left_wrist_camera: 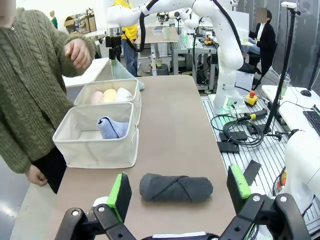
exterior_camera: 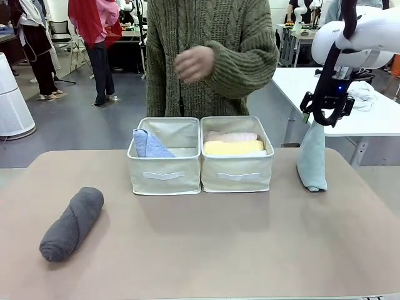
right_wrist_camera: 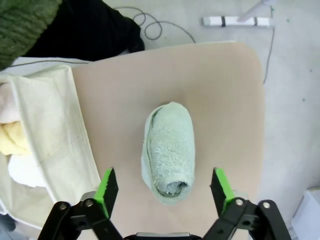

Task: Sort the towels based on their folding style.
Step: Pick up another triangle-folded towel from the table and place it in the left Fabric basket.

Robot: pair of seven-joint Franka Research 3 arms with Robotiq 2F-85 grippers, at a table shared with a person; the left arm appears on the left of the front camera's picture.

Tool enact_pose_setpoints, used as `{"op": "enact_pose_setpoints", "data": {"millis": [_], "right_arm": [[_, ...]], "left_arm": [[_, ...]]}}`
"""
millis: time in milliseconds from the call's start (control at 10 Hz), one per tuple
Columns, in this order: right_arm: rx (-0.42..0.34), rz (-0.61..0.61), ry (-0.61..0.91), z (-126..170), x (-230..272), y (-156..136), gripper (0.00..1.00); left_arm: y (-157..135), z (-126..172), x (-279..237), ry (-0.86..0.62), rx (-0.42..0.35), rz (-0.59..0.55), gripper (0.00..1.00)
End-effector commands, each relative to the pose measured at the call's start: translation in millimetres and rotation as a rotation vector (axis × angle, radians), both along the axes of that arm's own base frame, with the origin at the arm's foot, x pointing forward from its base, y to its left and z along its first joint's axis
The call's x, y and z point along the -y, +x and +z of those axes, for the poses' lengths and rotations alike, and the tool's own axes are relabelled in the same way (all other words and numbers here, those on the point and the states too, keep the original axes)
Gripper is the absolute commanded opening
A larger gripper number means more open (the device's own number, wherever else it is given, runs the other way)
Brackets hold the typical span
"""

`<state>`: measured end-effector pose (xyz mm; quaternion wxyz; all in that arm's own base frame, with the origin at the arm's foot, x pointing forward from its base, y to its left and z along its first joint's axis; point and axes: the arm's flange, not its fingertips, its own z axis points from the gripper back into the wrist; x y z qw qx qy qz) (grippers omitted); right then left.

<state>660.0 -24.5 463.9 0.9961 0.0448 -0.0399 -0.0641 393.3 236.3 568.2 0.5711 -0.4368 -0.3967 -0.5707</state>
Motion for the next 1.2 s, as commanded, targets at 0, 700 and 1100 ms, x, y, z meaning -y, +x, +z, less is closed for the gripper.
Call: {"op": "enact_pose_setpoints", "data": {"millis": [0,700,1100], "right_arm": [[-0.009,0.012,0.036,4.0,4.6,9.2,0.40],[-0.017,0.019,0.054,-5.7,6.2,10.7,0.00],[-0.019,0.216,0.037,55.0,-5.0,-62.7,0.00]], "left_arm": [[-1.9,1.7,-1.9,0.001,0.003,0.004,1.00],[-1.9,1.7,-1.9,0.001,0.003,0.004,1.00],[-1.9,1.7,-1.9,0.001,0.003,0.004,1.00]]}}
